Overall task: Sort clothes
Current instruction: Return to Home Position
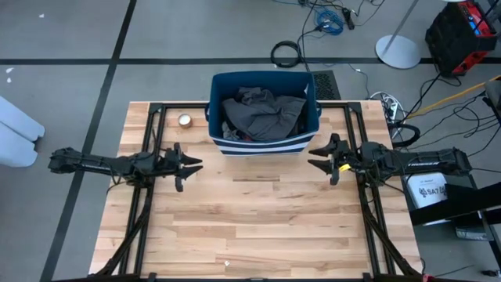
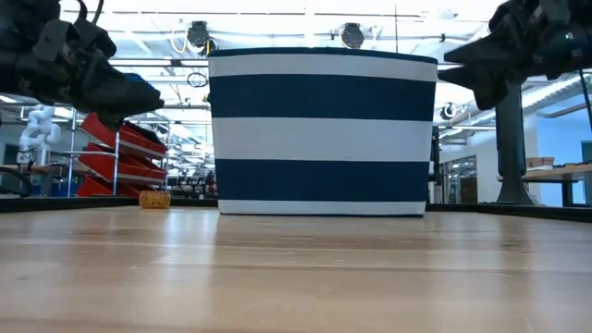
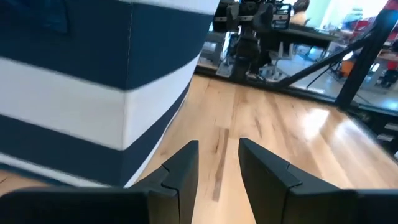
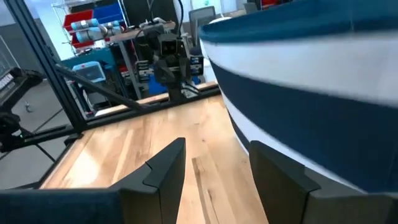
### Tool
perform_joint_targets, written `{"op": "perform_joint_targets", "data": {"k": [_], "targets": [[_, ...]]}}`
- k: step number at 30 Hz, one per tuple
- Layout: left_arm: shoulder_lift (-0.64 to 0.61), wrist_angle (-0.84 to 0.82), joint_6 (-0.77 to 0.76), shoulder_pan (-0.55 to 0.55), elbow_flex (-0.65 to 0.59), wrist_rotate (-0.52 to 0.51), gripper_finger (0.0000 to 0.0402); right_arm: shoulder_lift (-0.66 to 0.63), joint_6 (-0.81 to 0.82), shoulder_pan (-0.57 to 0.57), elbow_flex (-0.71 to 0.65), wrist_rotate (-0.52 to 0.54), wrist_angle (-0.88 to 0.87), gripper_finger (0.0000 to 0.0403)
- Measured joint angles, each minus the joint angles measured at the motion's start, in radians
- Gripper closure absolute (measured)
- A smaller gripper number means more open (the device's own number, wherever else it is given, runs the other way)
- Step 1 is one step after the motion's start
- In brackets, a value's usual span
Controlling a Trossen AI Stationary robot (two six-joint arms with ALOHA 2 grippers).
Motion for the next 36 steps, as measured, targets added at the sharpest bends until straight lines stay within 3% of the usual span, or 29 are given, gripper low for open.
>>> {"op": "perform_joint_targets", "data": {"k": [7,23,28,31,36], "targets": [[-0.001,-0.049,-0.023,0.000,-0.005,-0.029,0.0279,-0.035,0.027,0.000,-0.127,0.002,0.113,0.0237],[0.000,-0.109,0.022,0.000,-0.005,-0.052,0.0279,-0.053,0.036,0.000,-0.190,-0.002,0.168,0.0237],[0.000,-0.099,0.123,0.000,-0.005,-0.180,0.0279,-0.053,0.037,0.001,-0.189,0.003,0.060,0.0237],[0.000,-0.099,0.230,0.000,-0.005,-0.189,0.0279,-0.053,0.092,0.001,-0.189,0.000,-0.023,0.0237],[0.000,-0.098,0.233,0.000,-0.005,-0.188,0.0279,-0.053,0.081,0.000,-0.190,-0.006,-0.066,0.0237]]}}
